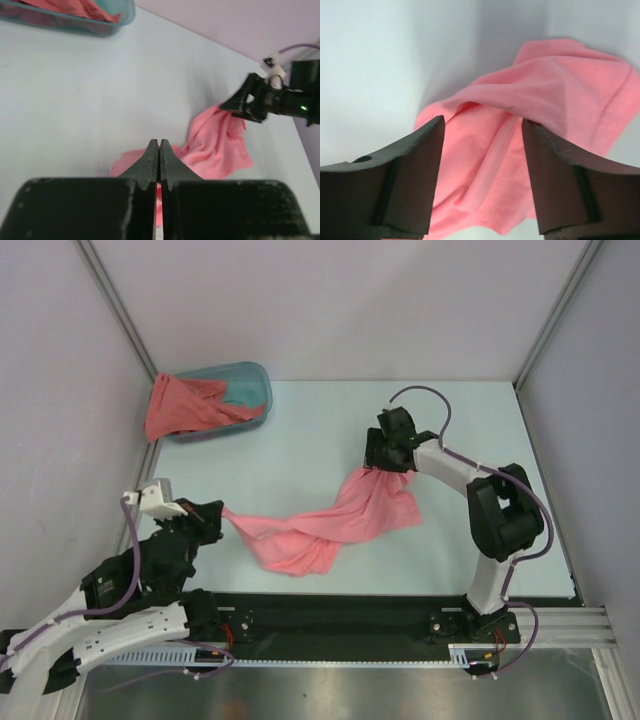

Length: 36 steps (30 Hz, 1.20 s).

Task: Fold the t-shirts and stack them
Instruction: Flatten the tshirt out

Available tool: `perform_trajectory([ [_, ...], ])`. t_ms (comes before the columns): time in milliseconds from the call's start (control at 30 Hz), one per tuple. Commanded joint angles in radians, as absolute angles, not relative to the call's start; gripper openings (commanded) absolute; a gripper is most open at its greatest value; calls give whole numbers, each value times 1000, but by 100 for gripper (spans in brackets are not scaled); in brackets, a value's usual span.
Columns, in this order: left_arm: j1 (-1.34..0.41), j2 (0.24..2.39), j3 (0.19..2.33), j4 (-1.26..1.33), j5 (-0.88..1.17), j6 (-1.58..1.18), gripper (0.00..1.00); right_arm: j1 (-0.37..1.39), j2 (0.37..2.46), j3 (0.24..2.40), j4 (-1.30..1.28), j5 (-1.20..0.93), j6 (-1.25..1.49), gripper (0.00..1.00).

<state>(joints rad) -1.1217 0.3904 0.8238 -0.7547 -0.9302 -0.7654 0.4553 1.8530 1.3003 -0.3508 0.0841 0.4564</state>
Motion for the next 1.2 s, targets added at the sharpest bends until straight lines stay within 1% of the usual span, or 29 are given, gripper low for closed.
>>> perform_trajectory([
  [0, -1124, 348, 906, -903, -1135, -812, 0, 453, 1738, 1333, -471, 63, 377, 70],
  [67, -1124, 325, 931, -888, -1143, -758, 0, 453, 1671, 1257, -505, 63, 379, 73],
  [100, -1124, 324, 936, -868, -1135, -746, 0, 453, 1569, 1218, -511, 70, 390, 73],
  [133, -1124, 322, 936, -855, -1120, -732, 0, 446, 1521, 1168, -514, 77, 408, 73],
  [167, -1124, 325, 931, -827, -1088, -712, 0, 439, 1409, 1078, -512, 89, 452, 70],
  [233, -1124, 337, 907, -799, -1043, -703, 0, 413, 1301, 968, -500, 110, 518, 64],
  [267, -1124, 344, 884, -767, -1002, -703, 0, 390, 1216, 872, -494, 113, 578, 60],
  [367, -1124, 377, 851, -726, -948, -710, 0, 383, 1112, 732, -465, 147, 696, 58],
  [433, -1124, 397, 828, -690, -910, -727, 0, 391, 1062, 680, -445, 156, 858, 59],
  [500, -1124, 419, 819, -664, -893, -741, 0, 414, 1045, 600, -427, 179, 977, 59],
  [533, -1124, 422, 813, -655, -876, -753, 0, 431, 1037, 577, -396, 198, 1080, 58],
  [567, -1124, 429, 808, -635, -855, -756, 0, 493, 1057, 554, -375, 275, 1133, 49],
  [600, -1124, 430, 808, -631, -850, -756, 0, 509, 1066, 558, -379, 303, 1147, 48],
  [667, -1124, 425, 804, -629, -836, -759, 0, 526, 1092, 569, -391, 351, 1196, 47],
  [800, -1124, 397, 782, -630, -824, -776, 0, 543, 1158, 568, -365, 370, 1249, 45],
  [900, -1124, 379, 767, -632, -824, -784, 0, 569, 1186, 578, -425, 417, 1334, 42],
  [1167, -1124, 394, 778, -627, -834, -773, 0, 592, 1273, 580, -359, 413, 1331, 42],
])
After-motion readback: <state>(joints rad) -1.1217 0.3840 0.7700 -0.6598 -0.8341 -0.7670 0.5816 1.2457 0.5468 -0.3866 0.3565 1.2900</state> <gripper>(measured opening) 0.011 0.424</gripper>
